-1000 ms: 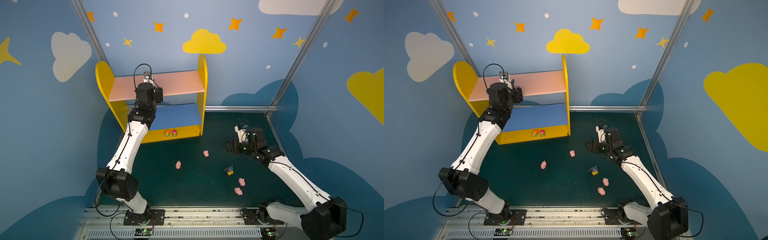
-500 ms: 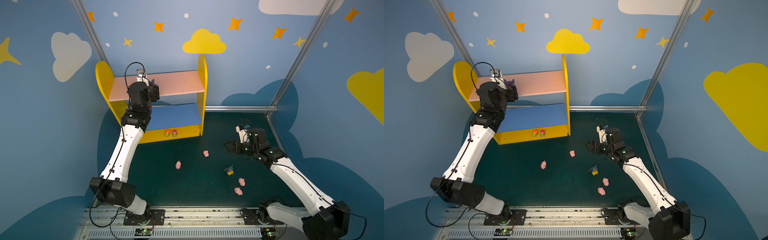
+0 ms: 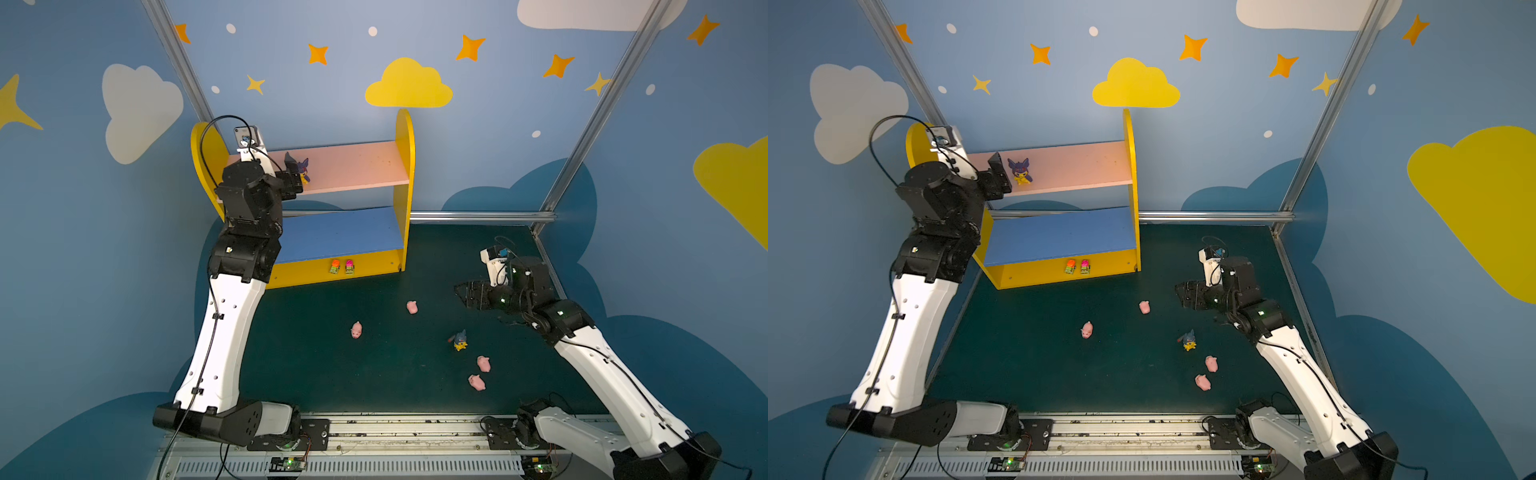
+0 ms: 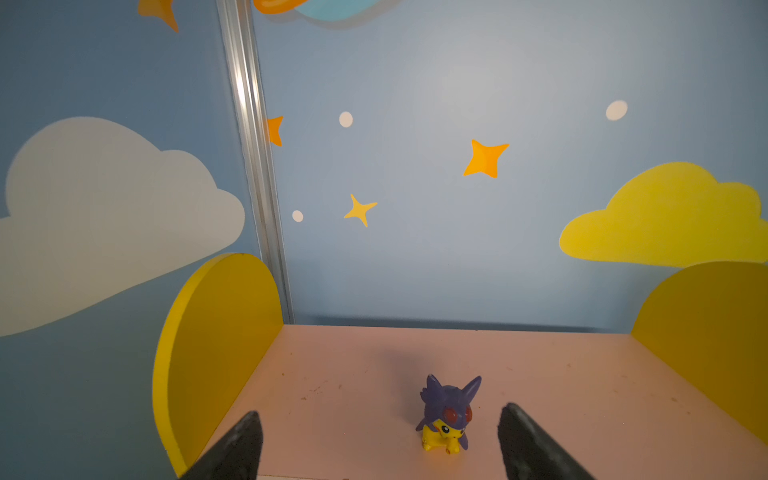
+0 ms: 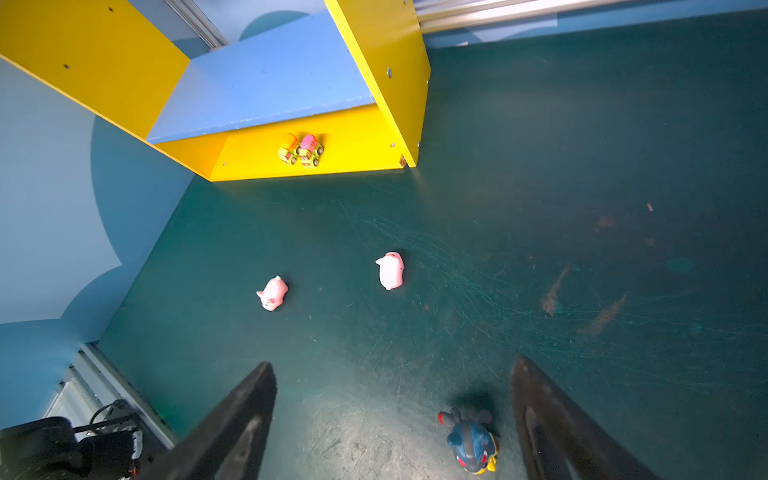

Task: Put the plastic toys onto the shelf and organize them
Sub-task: 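Open the left gripper and withdraw it from the top shelf, then lower the right gripper over the blue-and-yellow figure and close it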

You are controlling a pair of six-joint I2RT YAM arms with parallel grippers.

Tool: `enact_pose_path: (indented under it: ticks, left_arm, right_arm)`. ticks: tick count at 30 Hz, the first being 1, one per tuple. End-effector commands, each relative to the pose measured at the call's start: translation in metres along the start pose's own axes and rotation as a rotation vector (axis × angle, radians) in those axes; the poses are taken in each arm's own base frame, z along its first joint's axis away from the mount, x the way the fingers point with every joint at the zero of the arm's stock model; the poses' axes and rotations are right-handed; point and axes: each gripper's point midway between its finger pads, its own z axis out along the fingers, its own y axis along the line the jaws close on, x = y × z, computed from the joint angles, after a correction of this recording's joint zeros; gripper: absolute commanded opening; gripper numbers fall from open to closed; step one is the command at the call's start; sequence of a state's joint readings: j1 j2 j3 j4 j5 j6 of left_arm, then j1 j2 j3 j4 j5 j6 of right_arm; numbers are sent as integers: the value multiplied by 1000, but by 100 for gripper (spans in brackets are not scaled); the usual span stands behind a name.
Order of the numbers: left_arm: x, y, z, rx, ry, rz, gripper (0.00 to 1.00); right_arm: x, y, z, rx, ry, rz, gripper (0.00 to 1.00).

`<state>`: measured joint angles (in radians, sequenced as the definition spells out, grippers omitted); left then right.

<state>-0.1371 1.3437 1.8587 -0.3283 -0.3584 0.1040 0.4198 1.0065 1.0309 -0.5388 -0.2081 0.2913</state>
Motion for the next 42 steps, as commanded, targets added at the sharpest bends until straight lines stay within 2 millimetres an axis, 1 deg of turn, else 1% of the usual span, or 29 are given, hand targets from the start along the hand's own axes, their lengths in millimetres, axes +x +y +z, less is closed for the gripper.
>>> enact_pose_path:
  ticks: [1, 4, 5, 7, 9, 11, 12, 15, 18, 22, 26, 28, 30, 31, 35, 38, 40, 42]
  left_arm:
    - [-11, 22, -30, -53, 21, -94, 88]
    - [-9, 36, -55, -76, 42, -160, 89]
    - [-5, 39, -63, -77, 55, -176, 89]
    - [8, 46, -78, -81, 77, -223, 89]
    - [26, 50, -91, -83, 106, -265, 89]
    - [52, 51, -100, -73, 151, -293, 91]
    - [68, 52, -105, -73, 181, -301, 91]
    - [117, 47, -120, -27, 269, -347, 92]
    - [165, 37, -130, 23, 353, -405, 95]
    - [225, 24, -143, 78, 464, -472, 95]
    - [276, 3, -154, 159, 545, -530, 96]
    - [295, -5, -159, 182, 572, -528, 95]
    - [312, -13, -165, 207, 599, -503, 95]
    - [320, -15, -168, 206, 612, -489, 95]
    - [344, -26, -177, 230, 646, -451, 96]
    - [363, -40, -185, 273, 679, -435, 96]
    - [380, -48, -191, 298, 714, -409, 96]
    - [394, -53, -196, 304, 745, -377, 97]
  right_arm:
    - [-7, 12, -24, -12, -29, -14, 87]
    - [-3, 16, -36, -15, -28, -17, 87]
    - [-1, 17, -40, -13, -29, -14, 87]
    - [2, 17, -47, -9, -30, -9, 87]
    - [8, 15, -52, 8, -22, 2, 87]
    - [15, 12, -55, 21, -9, 11, 87]
    - [19, 10, -56, 30, -5, 16, 87]
    - [31, 7, -57, 39, 9, 34, 87]
    - [44, 1, -53, 54, 27, 51, 87]
    - [68, -8, -41, 78, 69, 76, 87]
    - [96, -17, -20, 84, 109, 111, 86]
    - [110, -21, -8, 83, 127, 127, 86]
    - [118, -20, 2, 74, 137, 132, 86]
    - [130, -25, 9, 90, 161, 135, 86]
    - [146, -34, 24, 133, 200, 120, 85]
    - [154, -40, 34, 155, 222, 107, 85]
    - [158, -44, 40, 169, 228, 95, 85]
    - [160, -48, 45, 183, 234, 84, 84]
